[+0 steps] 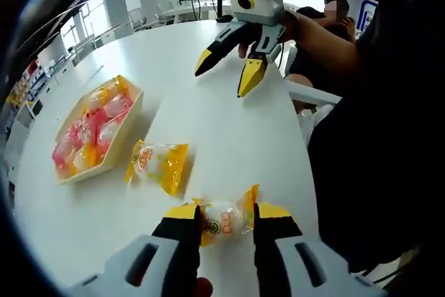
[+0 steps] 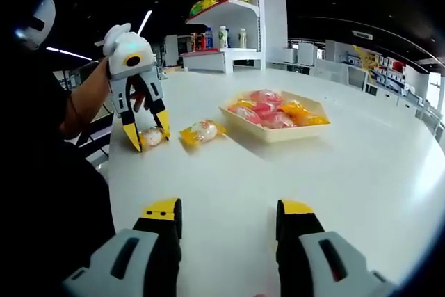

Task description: Pick up the marshmallows scattered on the table and place them into the bowl on the table

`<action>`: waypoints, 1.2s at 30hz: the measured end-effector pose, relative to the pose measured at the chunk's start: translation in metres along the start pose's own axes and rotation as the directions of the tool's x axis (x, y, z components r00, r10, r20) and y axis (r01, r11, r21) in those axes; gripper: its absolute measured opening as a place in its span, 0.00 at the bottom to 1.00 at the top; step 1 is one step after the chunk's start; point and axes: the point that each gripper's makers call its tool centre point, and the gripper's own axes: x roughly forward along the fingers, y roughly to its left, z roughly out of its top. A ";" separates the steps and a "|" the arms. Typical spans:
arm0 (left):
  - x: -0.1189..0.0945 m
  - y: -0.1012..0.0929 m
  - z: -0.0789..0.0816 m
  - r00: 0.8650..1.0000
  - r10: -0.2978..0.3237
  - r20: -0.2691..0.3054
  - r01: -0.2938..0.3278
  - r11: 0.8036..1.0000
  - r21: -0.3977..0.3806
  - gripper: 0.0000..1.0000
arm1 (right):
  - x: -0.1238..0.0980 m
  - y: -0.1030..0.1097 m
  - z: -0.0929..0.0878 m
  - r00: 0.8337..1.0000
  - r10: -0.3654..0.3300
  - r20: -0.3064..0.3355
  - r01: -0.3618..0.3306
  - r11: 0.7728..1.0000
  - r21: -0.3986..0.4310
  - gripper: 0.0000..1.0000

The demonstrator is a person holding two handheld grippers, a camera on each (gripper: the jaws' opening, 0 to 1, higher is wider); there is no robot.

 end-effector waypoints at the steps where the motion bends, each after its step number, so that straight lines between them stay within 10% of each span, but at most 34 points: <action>1: 0.000 0.000 0.000 1.000 0.000 0.000 0.000 1.000 0.000 0.29 | 0.000 0.000 0.000 1.000 0.000 0.000 0.000 1.000 0.000 0.54; 36: -0.004 0.000 0.009 0.996 -0.028 0.090 0.028 1.000 0.008 0.29 | 0.001 0.001 -0.002 1.000 0.002 -0.004 -0.002 1.000 0.003 0.54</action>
